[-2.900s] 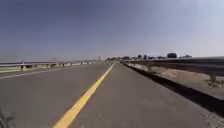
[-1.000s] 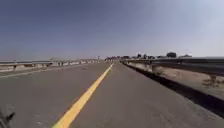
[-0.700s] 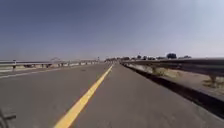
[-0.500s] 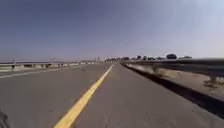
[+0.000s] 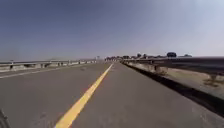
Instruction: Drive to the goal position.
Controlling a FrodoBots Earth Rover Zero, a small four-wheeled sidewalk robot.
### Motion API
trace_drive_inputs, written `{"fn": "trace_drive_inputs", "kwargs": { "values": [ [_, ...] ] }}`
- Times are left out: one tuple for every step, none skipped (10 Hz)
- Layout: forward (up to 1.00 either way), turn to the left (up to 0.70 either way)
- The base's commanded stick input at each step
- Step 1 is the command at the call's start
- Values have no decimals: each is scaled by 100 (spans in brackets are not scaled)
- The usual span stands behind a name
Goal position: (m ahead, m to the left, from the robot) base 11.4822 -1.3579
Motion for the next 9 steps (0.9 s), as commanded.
{"fn": "trace_drive_inputs", "kwargs": {
  "values": [
    [30,0],
    [30,0],
    [30,0],
    [30,0],
    [30,0],
    [30,0],
    [30,0],
    [30,0],
    [30,0]
  ]
}}
